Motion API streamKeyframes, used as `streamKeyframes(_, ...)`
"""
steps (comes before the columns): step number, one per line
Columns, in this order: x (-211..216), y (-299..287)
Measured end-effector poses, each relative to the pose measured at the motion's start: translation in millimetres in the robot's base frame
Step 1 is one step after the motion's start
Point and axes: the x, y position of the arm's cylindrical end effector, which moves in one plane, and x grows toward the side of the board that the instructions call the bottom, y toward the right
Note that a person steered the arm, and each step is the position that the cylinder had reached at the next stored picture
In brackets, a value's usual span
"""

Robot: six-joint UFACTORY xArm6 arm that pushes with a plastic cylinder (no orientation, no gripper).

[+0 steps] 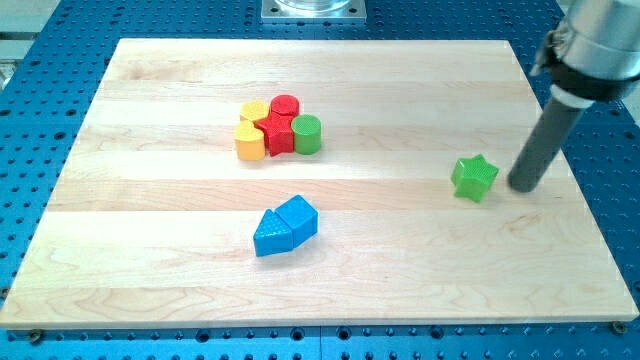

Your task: Push the green blocks into the red star

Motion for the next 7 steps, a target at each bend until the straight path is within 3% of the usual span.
streamKeyframes(2, 0, -80)
streamKeyframes(4, 7, -80)
streamKeyframes(5, 9, -100)
streamKeyframes(6, 11, -156)
streamKeyframes(7, 43, -139)
